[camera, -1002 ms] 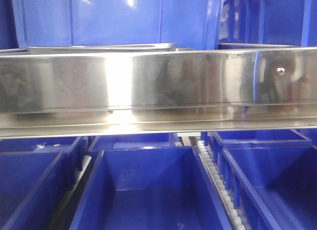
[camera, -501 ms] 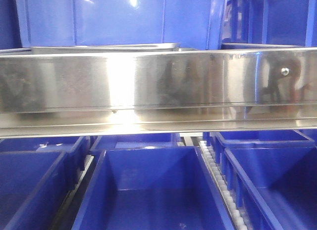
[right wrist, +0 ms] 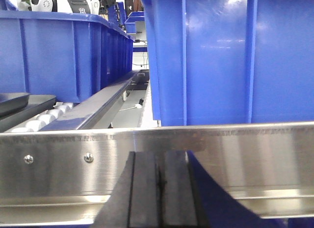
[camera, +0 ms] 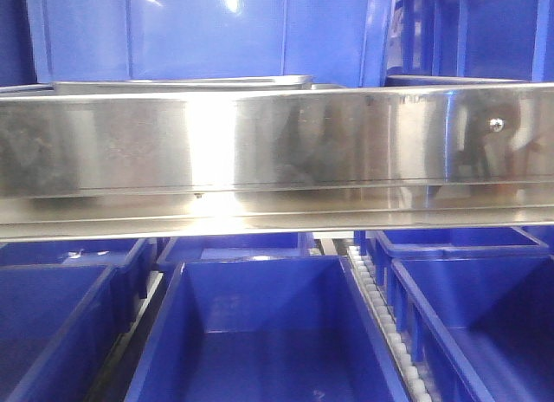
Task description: Stack silver trays without gaps
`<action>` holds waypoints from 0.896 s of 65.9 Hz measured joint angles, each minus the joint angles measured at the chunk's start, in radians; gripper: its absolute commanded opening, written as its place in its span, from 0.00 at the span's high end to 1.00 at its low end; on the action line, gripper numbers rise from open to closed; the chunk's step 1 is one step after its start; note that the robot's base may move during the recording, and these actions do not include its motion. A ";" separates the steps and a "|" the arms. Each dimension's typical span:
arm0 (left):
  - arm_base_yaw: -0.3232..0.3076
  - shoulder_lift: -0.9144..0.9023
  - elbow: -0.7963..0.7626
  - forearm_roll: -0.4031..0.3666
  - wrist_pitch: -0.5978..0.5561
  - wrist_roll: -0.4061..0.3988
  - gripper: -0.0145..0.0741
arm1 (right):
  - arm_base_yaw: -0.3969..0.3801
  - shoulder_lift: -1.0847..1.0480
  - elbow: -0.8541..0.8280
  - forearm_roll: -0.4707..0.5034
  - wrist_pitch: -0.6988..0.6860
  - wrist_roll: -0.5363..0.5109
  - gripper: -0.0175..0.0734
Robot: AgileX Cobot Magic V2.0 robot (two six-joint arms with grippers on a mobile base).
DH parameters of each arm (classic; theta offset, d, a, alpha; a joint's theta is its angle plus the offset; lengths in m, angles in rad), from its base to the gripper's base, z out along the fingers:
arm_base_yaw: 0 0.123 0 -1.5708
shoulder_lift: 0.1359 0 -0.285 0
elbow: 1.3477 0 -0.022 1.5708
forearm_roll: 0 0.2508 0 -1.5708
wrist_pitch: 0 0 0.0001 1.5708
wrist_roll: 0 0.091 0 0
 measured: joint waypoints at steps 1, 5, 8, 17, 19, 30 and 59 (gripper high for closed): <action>0.000 0.000 0.000 0.000 0.000 0.000 0.84 | 0.000 0.000 0.000 0.000 0.000 -0.005 0.89; 0.000 0.000 0.000 0.000 0.000 0.000 0.84 | 0.000 0.000 0.000 0.002 0.000 -0.012 0.89; 0.000 0.000 0.000 0.000 0.000 0.000 0.84 | 0.000 0.000 0.000 0.002 0.000 -0.015 0.89; 0.000 0.000 0.000 0.000 0.000 0.000 0.84 | 0.000 0.000 0.000 0.002 -0.002 -0.020 0.89; 0.000 0.000 0.000 0.000 0.000 0.000 0.84 | 0.000 0.000 0.000 0.002 -0.002 -0.020 0.89; 0.000 0.000 0.000 0.000 0.000 0.000 0.84 | 0.000 0.000 0.000 0.014 -0.002 -0.022 0.89; 0.000 0.000 0.000 0.000 0.000 0.000 0.84 | 0.000 0.000 0.000 0.023 0.007 -0.022 0.89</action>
